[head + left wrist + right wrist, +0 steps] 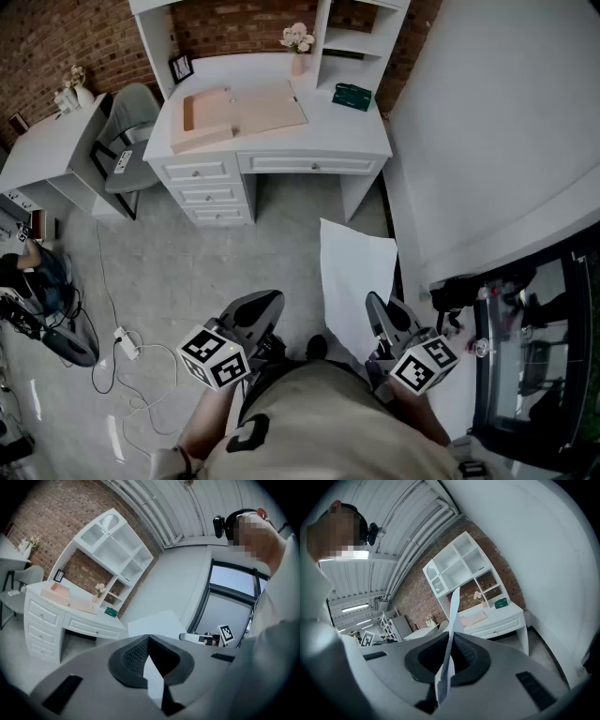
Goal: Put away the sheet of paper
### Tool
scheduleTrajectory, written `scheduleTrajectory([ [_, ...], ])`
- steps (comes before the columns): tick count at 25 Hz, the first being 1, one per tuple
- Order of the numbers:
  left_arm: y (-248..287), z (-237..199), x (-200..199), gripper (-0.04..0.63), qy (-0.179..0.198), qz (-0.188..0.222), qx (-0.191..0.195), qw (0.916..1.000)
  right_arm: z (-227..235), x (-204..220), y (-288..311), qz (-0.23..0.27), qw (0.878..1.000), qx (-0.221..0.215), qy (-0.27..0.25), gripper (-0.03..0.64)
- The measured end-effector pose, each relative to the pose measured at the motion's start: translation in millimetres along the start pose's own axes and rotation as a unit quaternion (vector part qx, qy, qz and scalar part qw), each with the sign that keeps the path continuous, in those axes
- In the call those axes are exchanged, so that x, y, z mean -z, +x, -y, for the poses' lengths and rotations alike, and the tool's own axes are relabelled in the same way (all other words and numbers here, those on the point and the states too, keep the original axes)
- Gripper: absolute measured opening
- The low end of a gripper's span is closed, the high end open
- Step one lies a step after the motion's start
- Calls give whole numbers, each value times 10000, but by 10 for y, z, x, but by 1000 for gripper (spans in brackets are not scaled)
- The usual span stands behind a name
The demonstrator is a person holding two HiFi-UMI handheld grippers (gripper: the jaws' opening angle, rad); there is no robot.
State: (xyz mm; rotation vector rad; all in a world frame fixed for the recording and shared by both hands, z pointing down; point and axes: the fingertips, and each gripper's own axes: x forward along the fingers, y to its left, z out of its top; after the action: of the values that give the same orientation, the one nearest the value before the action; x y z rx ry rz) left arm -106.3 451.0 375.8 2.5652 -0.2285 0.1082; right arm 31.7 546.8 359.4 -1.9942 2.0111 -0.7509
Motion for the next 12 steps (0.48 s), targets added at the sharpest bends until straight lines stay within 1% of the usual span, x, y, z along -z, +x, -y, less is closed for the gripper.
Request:
scheduleTrajectory([
  [5, -176, 57, 3, 15, 53, 61, -172, 9998, -91, -14, -106, 74, 10000, -4, -46, 28],
  [9, -235, 17, -106, 15, 235, 153, -328, 9991, -142, -130, -56, 208, 9997, -87, -125, 28],
  [12, -281, 6, -117, 15, 387, 114, -404, 9984, -116, -176, -70, 379, 9991, 4, -173, 28],
])
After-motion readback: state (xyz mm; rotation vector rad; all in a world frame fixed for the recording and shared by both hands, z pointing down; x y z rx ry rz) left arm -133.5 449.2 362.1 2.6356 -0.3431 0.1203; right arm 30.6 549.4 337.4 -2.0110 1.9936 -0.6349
